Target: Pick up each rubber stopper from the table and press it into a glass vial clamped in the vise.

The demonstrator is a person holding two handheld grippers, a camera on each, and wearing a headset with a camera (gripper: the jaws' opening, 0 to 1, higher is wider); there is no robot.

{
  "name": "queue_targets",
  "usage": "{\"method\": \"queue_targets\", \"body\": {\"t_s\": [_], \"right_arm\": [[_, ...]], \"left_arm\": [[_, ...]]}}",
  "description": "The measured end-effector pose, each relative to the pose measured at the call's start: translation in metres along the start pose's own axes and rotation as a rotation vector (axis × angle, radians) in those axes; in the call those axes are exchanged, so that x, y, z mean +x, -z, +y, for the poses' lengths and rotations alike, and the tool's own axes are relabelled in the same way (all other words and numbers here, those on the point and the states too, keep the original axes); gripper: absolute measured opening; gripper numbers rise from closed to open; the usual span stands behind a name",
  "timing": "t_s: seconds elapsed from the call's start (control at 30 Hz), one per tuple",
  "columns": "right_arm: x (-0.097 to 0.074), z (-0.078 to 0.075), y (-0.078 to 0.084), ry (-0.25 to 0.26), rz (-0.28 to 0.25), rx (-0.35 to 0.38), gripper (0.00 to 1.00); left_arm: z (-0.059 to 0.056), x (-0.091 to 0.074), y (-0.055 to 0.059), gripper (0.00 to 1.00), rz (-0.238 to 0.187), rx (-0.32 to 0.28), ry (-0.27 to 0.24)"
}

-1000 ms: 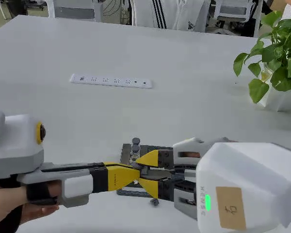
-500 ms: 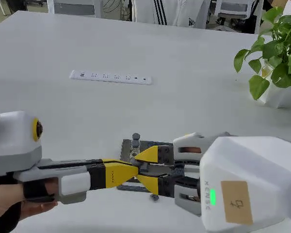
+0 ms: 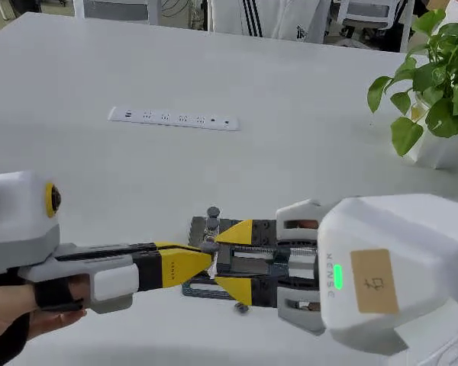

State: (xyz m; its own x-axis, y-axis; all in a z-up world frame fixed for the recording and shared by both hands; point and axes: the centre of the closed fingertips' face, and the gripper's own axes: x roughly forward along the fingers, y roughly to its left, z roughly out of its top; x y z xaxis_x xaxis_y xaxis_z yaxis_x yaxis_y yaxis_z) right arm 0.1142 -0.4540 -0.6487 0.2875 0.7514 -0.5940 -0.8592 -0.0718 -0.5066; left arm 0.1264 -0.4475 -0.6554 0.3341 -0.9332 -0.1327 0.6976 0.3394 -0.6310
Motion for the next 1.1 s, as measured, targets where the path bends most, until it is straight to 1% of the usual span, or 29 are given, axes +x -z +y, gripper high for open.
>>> {"method": "queue_targets", "body": {"t_s": [0.03, 0.07, 0.1, 0.13, 0.17, 0.2, 0.23, 0.27, 0.3, 0.33, 0.37, 0.4, 0.43, 0.47, 0.5, 0.57, 0.6, 0.7, 0.73, 0.8, 0.83, 0.87, 0.9, 0.93, 0.97, 1.0, 1.07, 1.1], "right_arm": [[-0.001, 0.000, 0.001, -0.014, 0.000, 0.023, 0.14], [-0.004, 0.002, -0.001, -0.053, -0.013, 0.068, 0.14], [-0.006, 0.004, -0.001, -0.085, -0.015, 0.097, 0.14], [-0.008, 0.001, -0.002, -0.097, -0.024, 0.110, 0.14], [-0.009, 0.001, -0.002, -0.118, -0.025, 0.125, 0.14], [-0.011, 0.004, -0.001, -0.158, -0.025, 0.161, 0.15], [-0.012, 0.001, -0.002, -0.171, -0.033, 0.194, 0.16], [-0.014, 0.002, -0.003, -0.196, -0.037, 0.200, 0.17], [-0.016, 0.003, -0.004, -0.231, -0.043, 0.201, 0.16], [-0.017, 0.002, -0.004, -0.238, -0.040, 0.215, 0.15], [-0.018, 0.002, -0.004, -0.255, -0.036, 0.220, 0.16], [-0.020, 0.007, -0.004, -0.303, -0.034, 0.222, 0.15], [-0.020, 0.008, -0.003, -0.319, -0.025, 0.237, 0.16], [-0.019, 0.012, -0.001, -0.354, -0.008, 0.242, 0.17], [-0.019, 0.015, 0.001, -0.376, 0.010, 0.243, 0.18], [-0.016, 0.017, 0.004, -0.385, 0.029, 0.207, 0.18], [-0.016, 0.020, 0.005, -0.402, 0.037, 0.217, 0.18], [-0.012, 0.024, 0.007, -0.424, 0.054, 0.224, 0.18], [-0.010, 0.025, 0.010, -0.424, 0.065, 0.226, 0.18], [-0.007, 0.026, 0.011, -0.415, 0.074, 0.270, 0.17], [-0.007, 0.026, 0.011, -0.410, 0.073, 0.284, 0.17], [-0.006, 0.025, 0.012, -0.406, 0.073, 0.287, 0.16], [-0.006, 0.025, 0.012, -0.401, 0.075, 0.288, 0.16], [-0.005, 0.025, 0.013, -0.396, 0.079, 0.286, 0.16], [-0.005, 0.025, 0.014, -0.392, 0.082, 0.283, 0.15], [-0.005, 0.024, 0.014, -0.388, 0.084, 0.287, 0.15], [-0.004, 0.025, 0.016, -0.391, 0.090, 0.297, 0.15], [-0.004, 0.025, 0.018, -0.388, 0.096, 0.300, 0.14]], "left_arm": [[0.000, 0.000, 0.001, 0.03, 0.010, 0.023, -0.002], [0.000, 0.000, 0.002, 0.03, 0.024, 0.070, -0.011], [-0.001, 0.000, 0.003, 0.03, 0.036, 0.090, -0.009], [-0.002, 0.001, 0.006, 0.03, 0.056, 0.118, -0.008], [-0.002, 0.001, 0.008, 0.03, 0.070, 0.145, -0.009], [-0.003, 0.001, 0.009, 0.03, 0.081, 0.162, -0.006], [-0.004, 0.002, 0.013, 0.03, 0.106, 0.206, -0.003], [-0.002, 0.002, 0.014, 0.03, 0.119, 0.239, -0.004], [-0.003, 0.003, 0.017, 0.03, 0.142, 0.276, -0.003], [-0.003, 0.003, 0.019, 0.03, 0.156, 0.304, 0.001], [-0.004, 0.004, 0.021, 0.03, 0.169, 0.329, 0.004], [-0.006, 0.005, 0.025, 0.03, 0.192, 0.347, 0.012], [-0.006, 0.005, 0.027, 0.03, 0.203, 0.358, 0.012], [-0.006, 0.007, 0.029, 0.03, 0.218, 0.388, 0.012], [-0.006, 0.007, 0.031, 0.03, 0.232, 0.408, 0.017], [-0.008, 0.010, 0.034, 0.03, 0.246, 0.436, 0.021], [-0.010, 0.011, 0.034, 0.03, 0.246, 0.449, 0.023], [-0.013, 0.016, 0.034, 0.03, 0.243, 0.488, 0.015], [-0.011, 0.017, 0.032, 0.03, 0.231, 0.518, -0.007], [-0.013, 0.019, 0.031, 0.03, 0.217, 0.550, -0.021], [-0.013, 0.020, 0.030, 0.03, 0.213, 0.569, -0.033], [-0.013, 0.020, 0.031, 0.03, 0.222, 0.588, -0.040], [-0.012, 0.021, 0.030, 0.03, 0.217, 0.616, -0.054], [-0.014, 0.022, 0.032, 0.03, 0.214, 0.602, -0.047], [-0.014, 0.023, 0.030, 0.03, 0.202, 0.598, -0.050], [-0.014, 0.023, 0.030, 0.03, 0.199, 0.596, -0.052], [-0.013, 0.024, 0.030, 0.03, 0.194, 0.612, -0.064], [-0.013, 0.025, 0.031, 0.03, 0.201, 0.611, -0.064]]}}
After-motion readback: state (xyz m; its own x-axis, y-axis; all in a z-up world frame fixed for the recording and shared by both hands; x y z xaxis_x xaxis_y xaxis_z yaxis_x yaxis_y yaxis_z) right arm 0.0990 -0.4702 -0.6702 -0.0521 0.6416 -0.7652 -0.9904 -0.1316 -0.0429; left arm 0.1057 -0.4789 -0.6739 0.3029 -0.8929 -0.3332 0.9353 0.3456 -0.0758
